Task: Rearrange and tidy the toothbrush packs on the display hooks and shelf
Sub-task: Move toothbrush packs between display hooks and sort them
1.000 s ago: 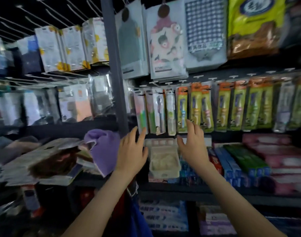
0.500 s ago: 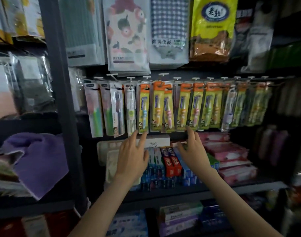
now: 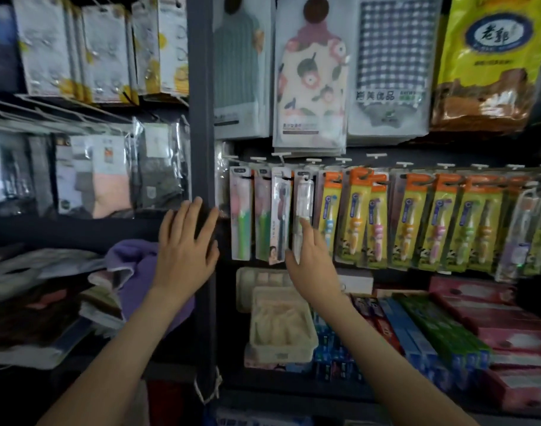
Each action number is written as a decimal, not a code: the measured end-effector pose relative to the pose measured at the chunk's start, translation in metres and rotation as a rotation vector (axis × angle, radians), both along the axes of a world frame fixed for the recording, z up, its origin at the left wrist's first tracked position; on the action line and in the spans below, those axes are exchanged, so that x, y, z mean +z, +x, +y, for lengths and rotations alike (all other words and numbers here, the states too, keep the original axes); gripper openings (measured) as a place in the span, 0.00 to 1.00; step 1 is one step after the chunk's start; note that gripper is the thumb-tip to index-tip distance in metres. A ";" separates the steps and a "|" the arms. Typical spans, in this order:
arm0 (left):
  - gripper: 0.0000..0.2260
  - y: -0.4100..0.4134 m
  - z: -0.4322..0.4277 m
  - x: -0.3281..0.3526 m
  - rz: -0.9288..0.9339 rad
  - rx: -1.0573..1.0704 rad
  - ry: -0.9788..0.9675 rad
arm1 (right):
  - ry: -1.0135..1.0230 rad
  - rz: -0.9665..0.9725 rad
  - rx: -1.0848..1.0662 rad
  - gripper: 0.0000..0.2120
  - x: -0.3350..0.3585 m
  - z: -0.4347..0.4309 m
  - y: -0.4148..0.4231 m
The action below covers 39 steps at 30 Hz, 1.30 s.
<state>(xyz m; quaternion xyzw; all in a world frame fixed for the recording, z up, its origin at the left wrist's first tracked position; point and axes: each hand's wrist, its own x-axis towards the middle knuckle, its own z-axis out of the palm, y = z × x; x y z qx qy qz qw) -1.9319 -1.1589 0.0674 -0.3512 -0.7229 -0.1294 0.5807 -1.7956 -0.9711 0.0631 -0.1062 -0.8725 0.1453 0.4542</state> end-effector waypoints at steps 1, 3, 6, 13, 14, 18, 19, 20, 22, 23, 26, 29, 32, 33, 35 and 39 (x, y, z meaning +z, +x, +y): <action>0.25 -0.008 -0.002 0.005 0.008 -0.016 -0.008 | 0.013 0.006 -0.006 0.30 0.003 -0.006 -0.015; 0.27 -0.021 -0.002 0.010 0.029 -0.057 -0.039 | 0.026 0.022 -0.030 0.31 0.004 -0.018 -0.046; 0.28 -0.036 0.003 0.008 0.038 -0.125 -0.053 | 0.068 0.019 -0.083 0.33 0.001 -0.029 -0.087; 0.27 -0.053 0.011 0.005 0.057 -0.355 0.029 | 0.185 0.076 -0.285 0.44 -0.012 -0.026 -0.154; 0.27 -0.054 0.011 0.005 0.055 -0.374 0.037 | 0.200 0.080 -0.308 0.44 -0.013 -0.025 -0.161; 0.26 -0.057 0.014 0.002 0.048 -0.405 0.056 | 0.185 0.099 -0.392 0.42 -0.013 -0.026 -0.182; 0.26 -0.058 0.014 0.002 0.048 -0.408 0.058 | 0.161 0.104 -0.408 0.43 -0.012 -0.025 -0.187; 0.26 -0.058 0.014 0.002 0.048 -0.409 0.060 | 0.135 0.107 -0.421 0.43 -0.011 -0.024 -0.190; 0.26 -0.059 0.014 0.002 0.050 -0.407 0.058 | 0.095 0.113 -0.431 0.44 -0.008 -0.023 -0.196; 0.26 -0.059 0.014 0.002 0.050 -0.402 0.057 | 0.083 0.114 -0.431 0.44 -0.007 -0.021 -0.199; 0.26 -0.059 0.013 0.001 0.054 -0.377 0.047 | 0.066 0.117 -0.433 0.38 -0.002 -0.019 -0.202; 0.27 -0.057 0.012 0.002 0.060 -0.329 0.024 | 0.011 0.096 -0.406 0.36 0.002 -0.019 -0.200; 0.28 -0.050 0.009 0.005 0.068 -0.252 0.006 | -0.058 0.026 -0.270 0.36 0.001 -0.018 -0.198; 0.28 -0.047 0.008 0.007 0.077 -0.224 0.009 | -0.079 0.011 -0.217 0.35 0.000 -0.018 -0.198; 0.29 -0.038 0.011 0.012 0.073 -0.199 0.061 | -0.091 0.059 -0.181 0.35 -0.003 -0.016 -0.202; 0.27 -0.031 0.028 0.023 0.031 -0.235 0.227 | -0.118 0.109 -0.071 0.37 -0.006 -0.013 -0.209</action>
